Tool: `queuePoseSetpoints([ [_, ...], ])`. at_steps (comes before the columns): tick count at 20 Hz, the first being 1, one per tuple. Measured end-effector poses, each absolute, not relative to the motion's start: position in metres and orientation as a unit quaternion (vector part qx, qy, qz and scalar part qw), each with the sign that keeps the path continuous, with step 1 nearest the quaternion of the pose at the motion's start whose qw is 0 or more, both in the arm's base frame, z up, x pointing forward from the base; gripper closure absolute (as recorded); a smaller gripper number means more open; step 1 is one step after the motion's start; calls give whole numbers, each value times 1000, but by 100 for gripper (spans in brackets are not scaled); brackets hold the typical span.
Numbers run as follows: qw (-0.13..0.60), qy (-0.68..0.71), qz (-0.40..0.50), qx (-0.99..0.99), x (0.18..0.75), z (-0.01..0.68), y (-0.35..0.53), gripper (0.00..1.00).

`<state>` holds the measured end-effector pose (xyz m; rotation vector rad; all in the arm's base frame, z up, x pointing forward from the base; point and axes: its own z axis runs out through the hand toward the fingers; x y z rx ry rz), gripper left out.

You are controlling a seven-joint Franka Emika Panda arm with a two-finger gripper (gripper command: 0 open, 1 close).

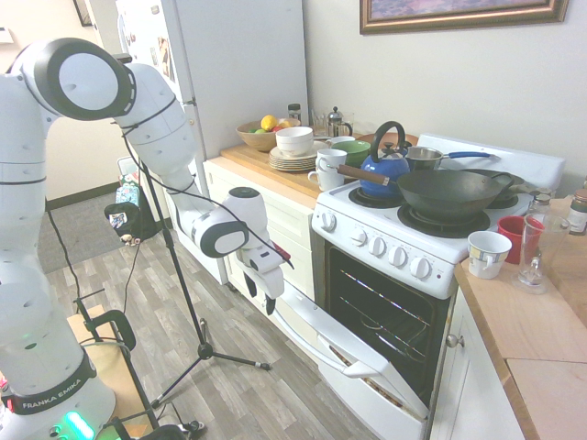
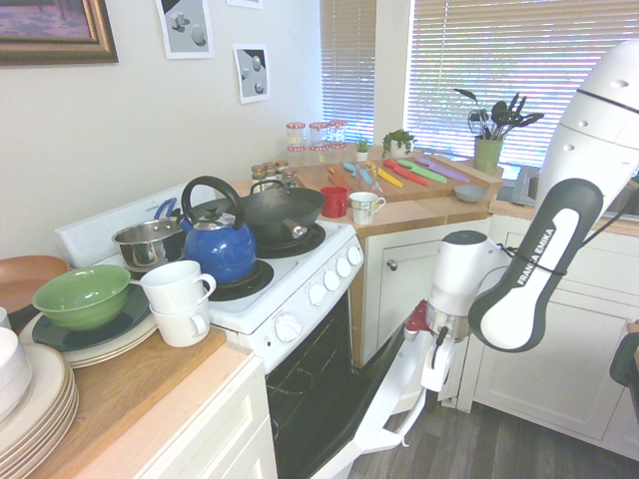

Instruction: Close the oven

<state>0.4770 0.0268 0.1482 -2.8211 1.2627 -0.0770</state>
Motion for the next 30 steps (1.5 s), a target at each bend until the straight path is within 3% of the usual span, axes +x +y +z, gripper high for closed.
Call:
queuePoseSetpoints([
  [7, 19, 417, -38, -908, 521, 127, 12, 0],
  [20, 3, 406, -24, -913, 548, 95, 13, 0],
  [30, 68, 400, -81, -911, 623, 200, 73, 0],
])
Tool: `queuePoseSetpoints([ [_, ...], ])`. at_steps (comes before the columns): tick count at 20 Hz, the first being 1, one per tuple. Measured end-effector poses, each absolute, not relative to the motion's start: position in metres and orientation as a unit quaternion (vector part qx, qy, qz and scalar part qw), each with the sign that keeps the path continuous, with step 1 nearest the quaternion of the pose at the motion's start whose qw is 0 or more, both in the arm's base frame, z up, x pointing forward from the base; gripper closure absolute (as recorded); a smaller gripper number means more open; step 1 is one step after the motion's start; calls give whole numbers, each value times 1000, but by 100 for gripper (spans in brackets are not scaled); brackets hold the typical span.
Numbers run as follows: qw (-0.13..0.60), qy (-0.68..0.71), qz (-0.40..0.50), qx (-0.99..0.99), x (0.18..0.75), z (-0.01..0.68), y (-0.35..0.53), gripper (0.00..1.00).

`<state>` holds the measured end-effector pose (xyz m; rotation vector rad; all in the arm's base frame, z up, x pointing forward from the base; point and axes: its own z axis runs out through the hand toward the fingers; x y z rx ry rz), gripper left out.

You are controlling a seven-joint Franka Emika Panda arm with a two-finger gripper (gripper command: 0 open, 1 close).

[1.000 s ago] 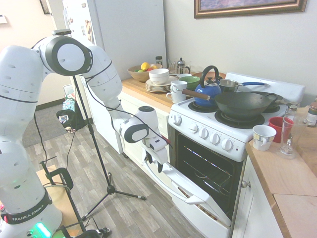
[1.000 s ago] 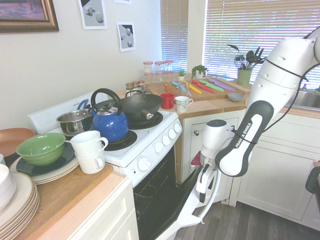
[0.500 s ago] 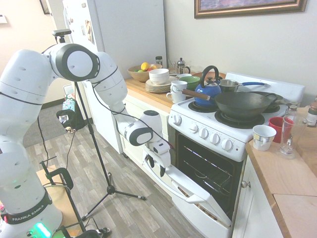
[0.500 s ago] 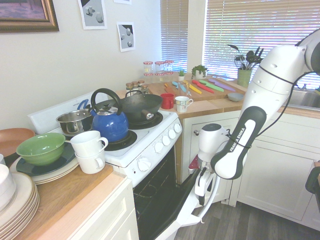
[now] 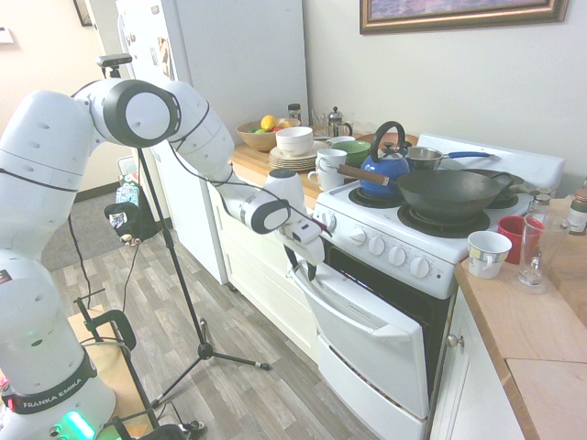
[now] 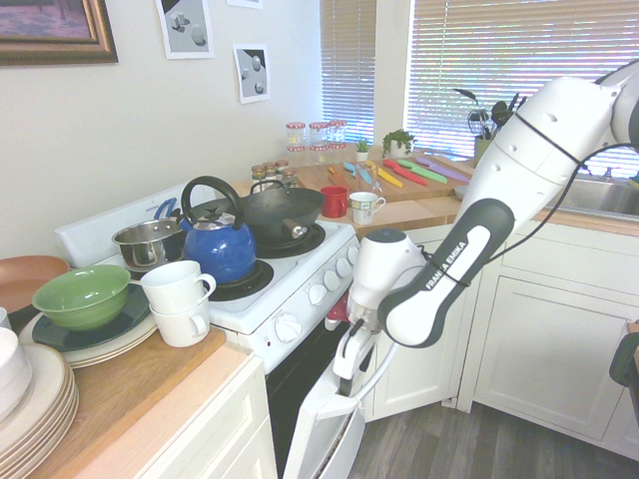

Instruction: Close the oven

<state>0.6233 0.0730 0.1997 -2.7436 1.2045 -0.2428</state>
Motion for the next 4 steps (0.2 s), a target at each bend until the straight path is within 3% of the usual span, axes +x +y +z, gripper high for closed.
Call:
queuePoseSetpoints([
  [4, 69, 399, -46, -913, 608, 285, 60, 0],
])
